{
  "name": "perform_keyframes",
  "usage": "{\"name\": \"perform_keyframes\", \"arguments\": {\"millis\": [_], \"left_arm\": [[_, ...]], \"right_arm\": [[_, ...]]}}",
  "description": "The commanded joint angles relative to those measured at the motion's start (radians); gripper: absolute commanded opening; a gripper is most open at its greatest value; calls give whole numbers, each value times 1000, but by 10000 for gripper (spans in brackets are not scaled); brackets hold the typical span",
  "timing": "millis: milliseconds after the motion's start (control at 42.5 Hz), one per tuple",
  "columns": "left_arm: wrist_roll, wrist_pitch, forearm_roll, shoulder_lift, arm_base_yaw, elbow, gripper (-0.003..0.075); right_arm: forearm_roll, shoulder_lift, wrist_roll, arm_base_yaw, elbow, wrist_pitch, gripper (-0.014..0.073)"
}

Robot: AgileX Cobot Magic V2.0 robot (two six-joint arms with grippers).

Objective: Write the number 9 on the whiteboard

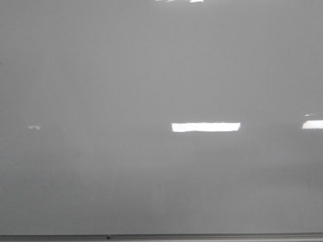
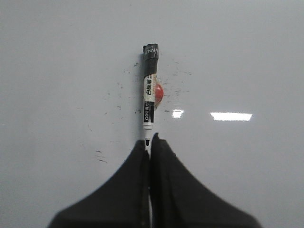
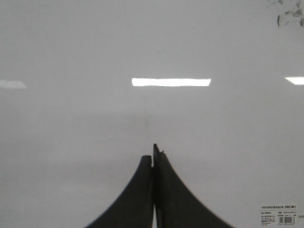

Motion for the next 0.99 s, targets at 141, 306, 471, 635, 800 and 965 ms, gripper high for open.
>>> {"name": "perform_keyframes", "arguments": {"millis": [141, 306, 471, 635, 800, 965], "left_arm": [[-1, -118, -9, -20, -1, 1, -19], [-1, -258, -9, -20, -1, -4, -19], [-1, -235, -4, 0, -1, -143, -19], [2, 19, 54, 133, -1, -341, -19], [7, 115, 59, 293, -1, -415, -19], [7, 124, 59, 360, -1, -420, -13]], "right_arm": [[-8, -18, 0, -4, -3, -82, -31], [-8, -18, 0, -4, -16, -157, -31], [-9, -15, 0, -4, -151, -62, -38], [-9, 68, 0, -4, -333, 94, -69], [-9, 193, 0, -4, -427, 142, -69], [-9, 253, 0, -4, -430, 139, -68]]}}
